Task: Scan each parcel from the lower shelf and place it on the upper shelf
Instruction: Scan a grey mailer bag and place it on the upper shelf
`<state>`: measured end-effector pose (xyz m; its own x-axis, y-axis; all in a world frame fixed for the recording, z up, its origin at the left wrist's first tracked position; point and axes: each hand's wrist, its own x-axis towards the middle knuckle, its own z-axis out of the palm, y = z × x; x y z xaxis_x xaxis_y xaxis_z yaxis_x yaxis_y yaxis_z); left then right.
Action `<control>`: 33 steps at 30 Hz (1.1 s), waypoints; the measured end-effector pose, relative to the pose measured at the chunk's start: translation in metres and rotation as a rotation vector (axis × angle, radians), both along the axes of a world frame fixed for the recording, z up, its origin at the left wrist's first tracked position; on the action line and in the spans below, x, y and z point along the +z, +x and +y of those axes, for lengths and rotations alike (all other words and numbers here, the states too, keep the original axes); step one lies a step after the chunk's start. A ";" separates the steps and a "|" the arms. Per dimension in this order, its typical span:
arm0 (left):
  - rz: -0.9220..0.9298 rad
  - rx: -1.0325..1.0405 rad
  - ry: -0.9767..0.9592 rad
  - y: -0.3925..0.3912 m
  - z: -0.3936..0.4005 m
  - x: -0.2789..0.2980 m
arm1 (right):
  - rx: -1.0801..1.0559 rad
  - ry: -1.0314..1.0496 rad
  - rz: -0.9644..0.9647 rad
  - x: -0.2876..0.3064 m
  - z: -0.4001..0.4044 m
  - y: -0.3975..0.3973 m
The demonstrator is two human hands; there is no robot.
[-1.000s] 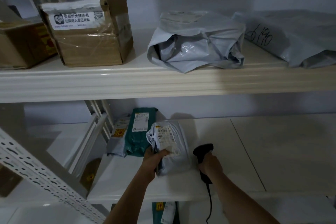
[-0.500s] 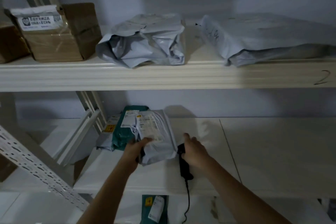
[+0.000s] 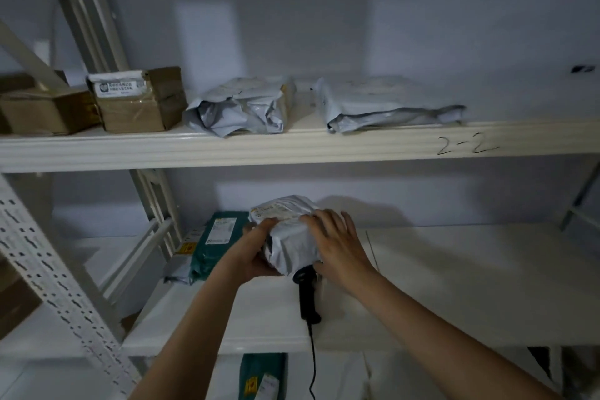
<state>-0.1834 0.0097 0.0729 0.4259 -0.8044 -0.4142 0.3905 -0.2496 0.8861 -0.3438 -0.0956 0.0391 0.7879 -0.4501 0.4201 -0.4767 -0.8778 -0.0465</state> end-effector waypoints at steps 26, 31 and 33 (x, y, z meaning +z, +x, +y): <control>-1.588 -0.355 -0.346 -0.275 0.042 0.121 | -0.278 0.303 0.006 0.179 0.078 -0.285; -1.640 -0.314 -0.392 -0.329 0.004 0.163 | -0.214 0.289 -0.048 0.216 0.035 -0.344; -1.645 -0.278 -0.400 -0.348 -0.011 0.181 | -0.174 0.287 -0.076 0.232 0.015 -0.364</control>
<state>-0.5317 -0.0013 0.2541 0.0060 -0.8587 0.5124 -0.9384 0.1722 0.2996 -0.7076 -0.0807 0.2715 0.6601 -0.6836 0.3115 -0.6039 -0.7295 -0.3212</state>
